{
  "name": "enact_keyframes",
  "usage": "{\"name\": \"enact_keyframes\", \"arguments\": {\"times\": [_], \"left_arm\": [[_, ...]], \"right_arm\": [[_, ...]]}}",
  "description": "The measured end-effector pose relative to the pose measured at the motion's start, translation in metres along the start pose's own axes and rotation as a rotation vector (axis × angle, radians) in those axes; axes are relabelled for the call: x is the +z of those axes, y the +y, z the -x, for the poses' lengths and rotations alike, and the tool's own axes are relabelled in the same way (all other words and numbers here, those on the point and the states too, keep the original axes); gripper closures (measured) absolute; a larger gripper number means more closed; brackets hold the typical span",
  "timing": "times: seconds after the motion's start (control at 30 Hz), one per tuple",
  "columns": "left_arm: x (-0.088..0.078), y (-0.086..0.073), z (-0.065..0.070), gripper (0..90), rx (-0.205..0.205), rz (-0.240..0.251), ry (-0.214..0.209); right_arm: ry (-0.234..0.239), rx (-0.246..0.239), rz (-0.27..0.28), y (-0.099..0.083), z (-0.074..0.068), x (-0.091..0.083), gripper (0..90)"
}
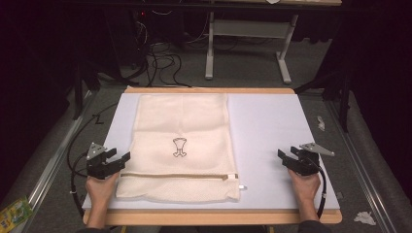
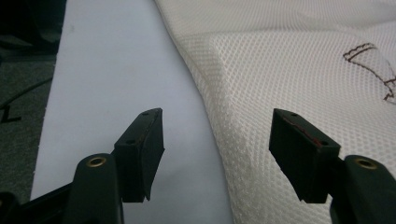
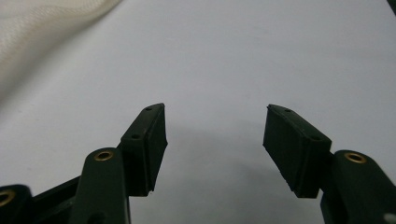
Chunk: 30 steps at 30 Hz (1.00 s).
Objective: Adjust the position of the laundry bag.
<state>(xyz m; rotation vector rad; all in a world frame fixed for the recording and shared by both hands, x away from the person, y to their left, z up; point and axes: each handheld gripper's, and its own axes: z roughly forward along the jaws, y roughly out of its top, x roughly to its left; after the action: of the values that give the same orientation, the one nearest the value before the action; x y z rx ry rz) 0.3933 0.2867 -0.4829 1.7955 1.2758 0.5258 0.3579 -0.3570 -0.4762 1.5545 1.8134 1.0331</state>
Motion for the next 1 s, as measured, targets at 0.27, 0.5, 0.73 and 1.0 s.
{"name": "enact_keyframes", "arguments": {"times": [0.27,0.5,0.73,1.0], "left_arm": [[-0.005,0.01,0.002,32.9,0.007,0.021,-0.026],[-0.011,0.016,0.005,31.4,0.019,0.003,-0.033],[-0.013,0.018,0.01,31.1,0.035,-0.011,-0.044],[-0.015,0.019,0.01,30.7,0.033,-0.053,-0.057]], "right_arm": [[0.017,0.019,0.029,0.007,0.004,-0.004,42.4],[0.04,0.018,0.042,0.01,-0.003,-0.008,44.1],[0.066,0.024,0.043,0.016,-0.009,-0.011,44.4],[0.151,0.049,-0.032,0.028,-0.033,-0.01,43.9]]}}
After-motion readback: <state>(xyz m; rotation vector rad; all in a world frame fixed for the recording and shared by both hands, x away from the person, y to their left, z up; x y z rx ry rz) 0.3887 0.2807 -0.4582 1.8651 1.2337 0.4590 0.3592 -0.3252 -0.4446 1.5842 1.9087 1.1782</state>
